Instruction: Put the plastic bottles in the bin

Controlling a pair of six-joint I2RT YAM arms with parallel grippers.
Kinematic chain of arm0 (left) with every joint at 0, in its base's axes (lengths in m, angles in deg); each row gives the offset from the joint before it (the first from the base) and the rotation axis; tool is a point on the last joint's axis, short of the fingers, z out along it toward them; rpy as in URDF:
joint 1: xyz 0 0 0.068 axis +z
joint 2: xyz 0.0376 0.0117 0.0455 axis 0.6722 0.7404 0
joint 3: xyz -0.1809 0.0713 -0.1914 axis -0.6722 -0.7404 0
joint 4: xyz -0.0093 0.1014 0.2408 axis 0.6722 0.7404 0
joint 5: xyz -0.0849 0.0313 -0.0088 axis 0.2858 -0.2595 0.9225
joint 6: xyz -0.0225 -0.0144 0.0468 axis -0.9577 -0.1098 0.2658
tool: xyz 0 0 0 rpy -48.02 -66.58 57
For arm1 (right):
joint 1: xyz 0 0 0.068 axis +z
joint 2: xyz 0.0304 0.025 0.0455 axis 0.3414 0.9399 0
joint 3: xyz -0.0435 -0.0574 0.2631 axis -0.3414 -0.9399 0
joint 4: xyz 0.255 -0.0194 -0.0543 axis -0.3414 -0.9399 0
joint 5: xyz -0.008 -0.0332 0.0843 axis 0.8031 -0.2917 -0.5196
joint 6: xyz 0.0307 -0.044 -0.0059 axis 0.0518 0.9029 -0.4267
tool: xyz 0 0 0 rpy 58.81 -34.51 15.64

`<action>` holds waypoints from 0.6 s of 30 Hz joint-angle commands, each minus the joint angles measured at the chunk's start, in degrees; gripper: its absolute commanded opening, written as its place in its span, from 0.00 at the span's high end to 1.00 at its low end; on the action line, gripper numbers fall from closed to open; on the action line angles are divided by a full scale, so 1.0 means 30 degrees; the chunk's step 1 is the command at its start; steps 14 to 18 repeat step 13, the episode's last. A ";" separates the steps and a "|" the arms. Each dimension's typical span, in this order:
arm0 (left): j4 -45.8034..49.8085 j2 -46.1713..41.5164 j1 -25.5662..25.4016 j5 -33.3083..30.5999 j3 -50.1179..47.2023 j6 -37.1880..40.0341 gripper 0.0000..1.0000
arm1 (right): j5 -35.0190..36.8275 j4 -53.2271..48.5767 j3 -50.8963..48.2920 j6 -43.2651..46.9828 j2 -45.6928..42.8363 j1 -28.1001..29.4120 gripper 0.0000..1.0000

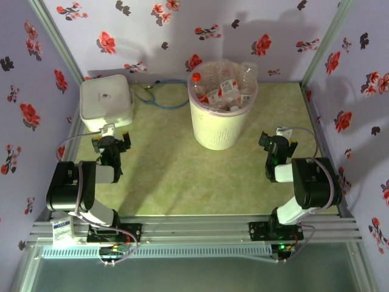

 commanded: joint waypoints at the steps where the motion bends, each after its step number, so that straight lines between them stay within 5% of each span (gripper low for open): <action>1: -0.0556 0.0138 0.0102 0.0090 -0.0039 -0.0155 0.00 | -0.0031 0.0403 0.0083 -0.0066 -0.0080 0.0001 0.01; 18: -0.0579 0.0141 0.0102 0.0090 -0.0039 -0.0155 0.00 | -0.0092 0.0483 0.0015 -0.0001 -0.0118 0.0029 0.01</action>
